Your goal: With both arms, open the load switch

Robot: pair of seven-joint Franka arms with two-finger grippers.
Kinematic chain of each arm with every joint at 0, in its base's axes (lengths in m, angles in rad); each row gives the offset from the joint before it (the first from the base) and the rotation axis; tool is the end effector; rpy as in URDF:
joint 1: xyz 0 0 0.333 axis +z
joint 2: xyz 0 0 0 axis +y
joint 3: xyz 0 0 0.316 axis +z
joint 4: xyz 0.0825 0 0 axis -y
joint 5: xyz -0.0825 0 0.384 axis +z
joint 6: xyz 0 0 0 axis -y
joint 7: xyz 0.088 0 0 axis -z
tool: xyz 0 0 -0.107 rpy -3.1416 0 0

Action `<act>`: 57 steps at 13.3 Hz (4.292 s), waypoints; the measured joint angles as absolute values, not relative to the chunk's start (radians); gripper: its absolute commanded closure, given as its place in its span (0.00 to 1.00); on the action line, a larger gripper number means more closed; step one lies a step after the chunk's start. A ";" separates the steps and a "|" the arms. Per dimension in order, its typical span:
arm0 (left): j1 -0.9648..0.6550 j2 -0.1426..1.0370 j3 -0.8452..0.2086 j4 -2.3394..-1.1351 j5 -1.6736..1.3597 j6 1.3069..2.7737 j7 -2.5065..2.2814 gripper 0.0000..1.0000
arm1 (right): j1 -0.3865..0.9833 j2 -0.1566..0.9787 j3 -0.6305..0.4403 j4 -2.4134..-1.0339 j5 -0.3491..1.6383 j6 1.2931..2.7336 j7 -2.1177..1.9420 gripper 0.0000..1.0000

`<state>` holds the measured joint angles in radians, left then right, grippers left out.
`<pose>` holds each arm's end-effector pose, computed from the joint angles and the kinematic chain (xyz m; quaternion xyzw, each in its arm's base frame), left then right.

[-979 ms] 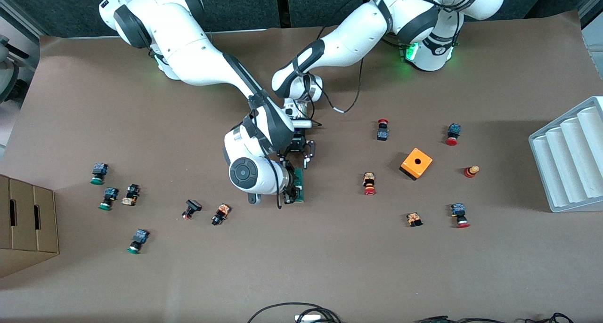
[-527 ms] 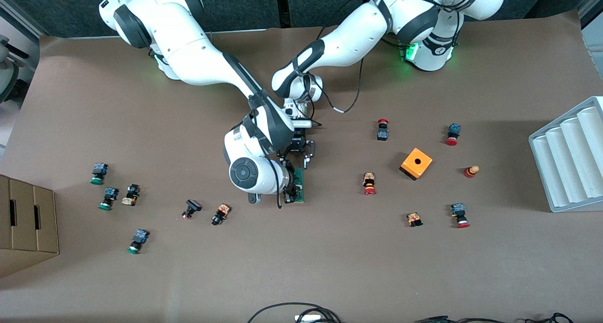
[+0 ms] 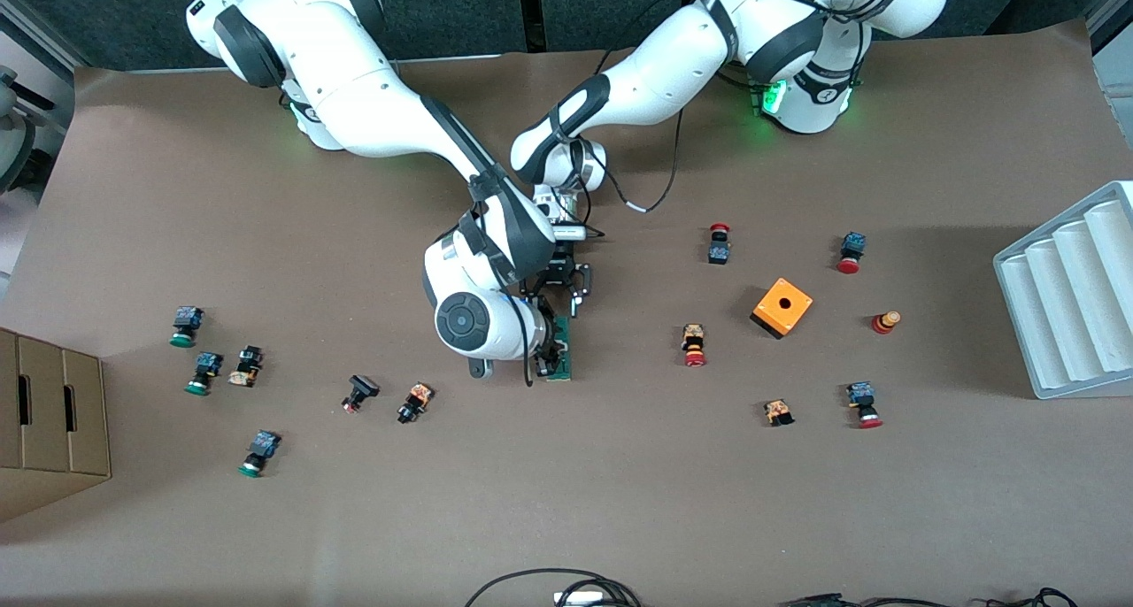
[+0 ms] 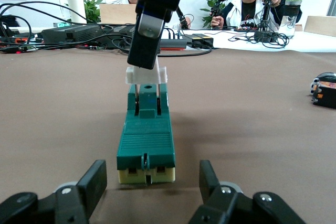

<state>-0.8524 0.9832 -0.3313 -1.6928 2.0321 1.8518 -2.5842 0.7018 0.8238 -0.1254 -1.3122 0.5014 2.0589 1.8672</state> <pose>0.3212 -0.5588 0.0548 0.7981 -0.0013 0.6024 0.0149 0.5935 0.4419 0.2442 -0.7184 0.6739 0.1705 0.0268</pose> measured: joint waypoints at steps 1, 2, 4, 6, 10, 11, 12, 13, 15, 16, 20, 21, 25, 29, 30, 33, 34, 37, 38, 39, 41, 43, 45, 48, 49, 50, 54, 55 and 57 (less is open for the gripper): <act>-0.852 0.983 -0.331 -1.693 2.032 1.852 -2.584 0.21 | 0.703 0.823 -0.125 -1.314 0.501 2.058 1.867 0.71; -0.852 0.983 -0.331 -1.693 2.032 1.852 -2.584 0.21 | 0.704 0.822 -0.125 -1.315 0.501 2.056 1.866 0.71; -0.852 0.983 -0.331 -1.693 2.032 1.852 -2.584 0.21 | 0.708 0.820 -0.125 -1.321 0.501 2.055 1.863 0.71; -0.852 0.983 -0.331 -1.693 2.032 1.852 -2.584 0.21 | 0.712 0.812 -0.125 -1.336 0.494 2.055 1.861 0.71; -0.852 0.983 -0.331 -1.693 2.032 1.852 -2.584 0.21 | 0.721 0.811 -0.125 -1.348 0.491 2.055 1.858 0.71; -0.852 0.983 -0.331 -1.693 2.032 1.852 -2.584 0.21 | 0.724 0.810 -0.125 -1.352 0.489 2.056 1.857 0.71; -0.852 0.983 -0.331 -1.693 2.032 1.852 -2.584 0.21 | 0.727 0.810 -0.125 -1.357 0.488 2.058 1.856 0.71; -0.852 0.983 -0.331 -1.693 2.032 1.852 -2.584 0.21 | 0.730 0.810 -0.125 -1.364 0.487 2.063 1.855 0.71; -0.852 0.983 -0.331 -1.693 2.032 1.852 -2.584 0.21 | 0.732 0.811 -0.125 -1.372 0.486 2.069 1.852 0.71; -0.852 0.983 -0.331 -1.693 2.032 1.852 -2.584 0.21 | 0.732 0.810 -0.125 -1.375 0.486 2.071 1.851 0.71; -0.852 0.983 -0.331 -1.693 2.033 1.852 -2.584 0.21 | 0.736 0.810 -0.125 -1.383 0.486 2.082 1.847 0.71; -0.852 0.983 -0.331 -1.693 2.033 1.852 -2.584 0.21 | 0.737 0.811 -0.125 -1.389 0.484 2.091 1.847 0.71; -0.852 0.983 -0.331 -1.693 2.033 1.852 -2.584 0.21 | 0.740 0.810 -0.125 -1.394 0.478 2.101 1.847 0.69; -0.852 0.983 -0.331 -1.693 2.033 1.852 -2.584 0.21 | 0.728 0.793 -0.134 -1.387 0.477 2.089 1.840 0.00; -0.852 0.983 -0.331 -1.693 2.033 1.852 -2.584 0.21 | 0.715 0.779 -0.134 -1.378 0.470 2.067 1.826 0.00; -0.852 0.983 -0.331 -1.693 2.034 1.852 -2.584 0.21 | 0.663 0.704 -0.135 -1.352 0.435 2.014 1.703 0.00; -0.852 0.983 -0.331 -1.693 2.034 1.852 -2.584 0.21 | 0.639 0.667 -0.135 -1.350 0.425 1.986 1.642 0.00; -0.852 0.983 -0.330 -1.692 2.034 1.852 -2.584 0.16 | 0.534 0.543 -0.111 -1.348 0.356 1.881 1.402 0.00; -0.852 0.983 -0.330 -1.692 2.035 1.852 -2.584 0.12 | 0.496 0.506 -0.105 -1.348 0.339 1.840 1.308 0.00; -0.852 0.983 -0.330 -1.692 2.035 1.852 -2.584 0.07 | 0.456 0.471 -0.103 -1.349 0.332 1.793 1.197 0.00; -0.852 0.983 -0.330 -1.691 2.035 1.852 -2.581 0.00 | 0.374 0.406 -0.102 -1.359 0.306 1.706 0.959 0.00; -0.852 0.983 -0.330 -1.689 2.035 1.854 -2.580 0.00 | 0.298 0.342 -0.101 -1.378 0.243 1.623 0.728 0.00; -0.852 0.980 -0.332 -1.683 2.031 1.874 -2.575 0.00 | 0.229 0.265 -0.102 -1.411 0.187 1.559 0.500 0.00; -0.852 0.952 -0.333 -1.659 1.911 1.929 -2.430 0.00 | 0.140 0.146 -0.110 -1.504 0.121 1.543 0.196 0.00; -0.852 0.935 -0.334 -1.644 1.854 1.949 -2.349 0.00 | 0.121 0.114 -0.121 -1.534 0.106 1.543 0.117 0.00; -0.852 0.919 -0.334 -1.630 1.804 1.959 -2.267 0.00 | 0.114 0.087 -0.143 -1.559 0.093 1.543 0.043 0.00; -0.850 0.873 -0.334 -1.604 1.645 2.001 -1.990 0.00 | 0.108 0.044 -0.215 -1.606 0.044 1.566 -0.143 0.00; -0.848 0.858 -0.334 -1.603 1.601 2.019 -1.919 0.00 | 0.108 0.044 -0.214 -1.608 0.025 1.571 -0.151 0.00; -0.834 0.820 -0.333 -1.597 1.496 2.049 -1.775 0.00 | 0.109 0.044 -0.209 -1.613 -0.003 1.581 -0.156 0.00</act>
<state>-0.8338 0.8200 -0.3329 -1.5967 1.4961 2.0487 -1.7749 0.1087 0.0440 -0.2089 -1.6132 -0.0029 1.5815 -0.1556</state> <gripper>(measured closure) 0.000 0.000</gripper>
